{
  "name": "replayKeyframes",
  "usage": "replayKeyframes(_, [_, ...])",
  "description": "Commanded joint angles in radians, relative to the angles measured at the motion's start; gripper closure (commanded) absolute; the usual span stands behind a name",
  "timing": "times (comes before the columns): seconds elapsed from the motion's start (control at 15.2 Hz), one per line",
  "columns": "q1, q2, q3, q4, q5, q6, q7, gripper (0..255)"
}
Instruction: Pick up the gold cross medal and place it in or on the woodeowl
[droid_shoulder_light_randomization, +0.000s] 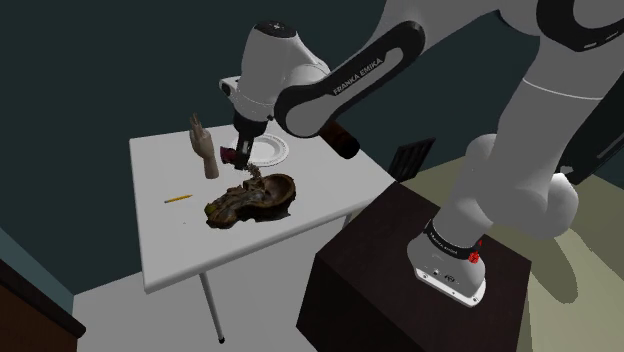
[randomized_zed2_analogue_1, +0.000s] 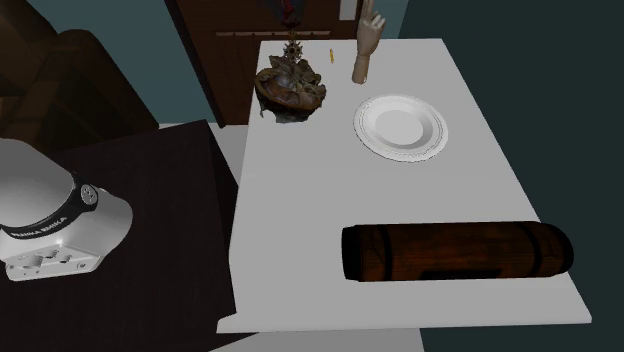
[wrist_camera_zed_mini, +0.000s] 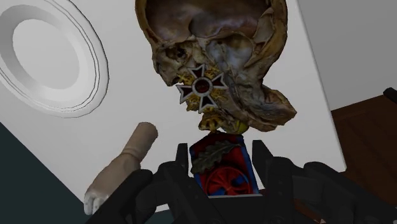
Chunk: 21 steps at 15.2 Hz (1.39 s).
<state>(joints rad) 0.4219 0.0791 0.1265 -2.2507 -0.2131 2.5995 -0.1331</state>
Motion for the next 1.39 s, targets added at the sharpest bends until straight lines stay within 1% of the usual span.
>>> replayKeyframes(0.0, [0.005, 0.020, 0.000, -0.004, -0.017, 0.022, 0.023, 255])
replayKeyframes(0.86, [0.024, 0.156, -0.035, -0.030, -0.121, 0.180, 0.115, 255])
replayKeyframes(1.32, [0.024, 0.156, -0.036, -0.030, -0.121, 0.180, 0.115, 255])
